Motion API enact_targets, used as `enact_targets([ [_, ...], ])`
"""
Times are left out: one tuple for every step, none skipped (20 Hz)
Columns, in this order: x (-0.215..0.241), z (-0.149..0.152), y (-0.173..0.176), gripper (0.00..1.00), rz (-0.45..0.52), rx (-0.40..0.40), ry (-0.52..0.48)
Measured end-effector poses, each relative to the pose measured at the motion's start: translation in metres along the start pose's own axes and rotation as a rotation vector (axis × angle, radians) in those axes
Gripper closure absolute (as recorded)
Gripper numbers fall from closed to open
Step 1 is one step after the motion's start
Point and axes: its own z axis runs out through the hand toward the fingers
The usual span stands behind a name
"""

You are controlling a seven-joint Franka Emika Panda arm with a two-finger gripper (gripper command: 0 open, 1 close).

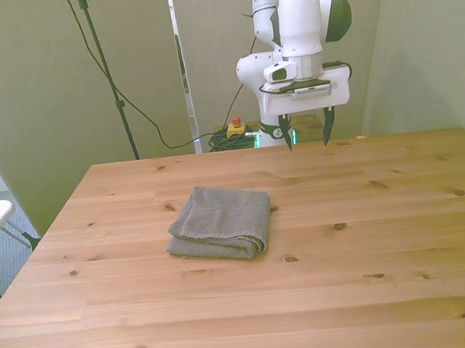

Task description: Unfold the towel

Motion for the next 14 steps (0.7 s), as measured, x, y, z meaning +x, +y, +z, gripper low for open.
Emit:
enact_targets([
  [0.001,-0.001,-0.001,0.00,0.001,0.002,0.002],
  [0.001,-0.001,-0.001,0.00,0.005,0.003,0.006],
  [0.002,-0.001,-0.002,0.00,0.009,0.010,0.022],
  [0.006,-0.001,0.000,0.00,0.020,0.019,0.030],
  [0.017,-0.001,0.006,0.00,0.046,0.031,0.038],
  [0.037,-0.003,0.017,0.00,0.086,0.045,0.054],
  [0.065,-0.005,0.034,0.00,0.133,0.060,0.067],
  [0.097,-0.009,0.055,0.00,0.178,0.074,0.081],
  [0.132,-0.013,0.082,0.00,0.225,0.087,0.095],
  [0.164,-0.017,0.111,0.00,0.266,0.097,0.103],
  [0.191,-0.020,0.136,0.00,0.300,0.111,0.103],
  [0.213,-0.020,0.157,0.00,0.329,0.129,0.090],
  [0.230,-0.018,0.172,0.00,0.347,0.143,0.070],
  [0.242,-0.013,0.181,0.00,0.359,0.152,0.049],
])
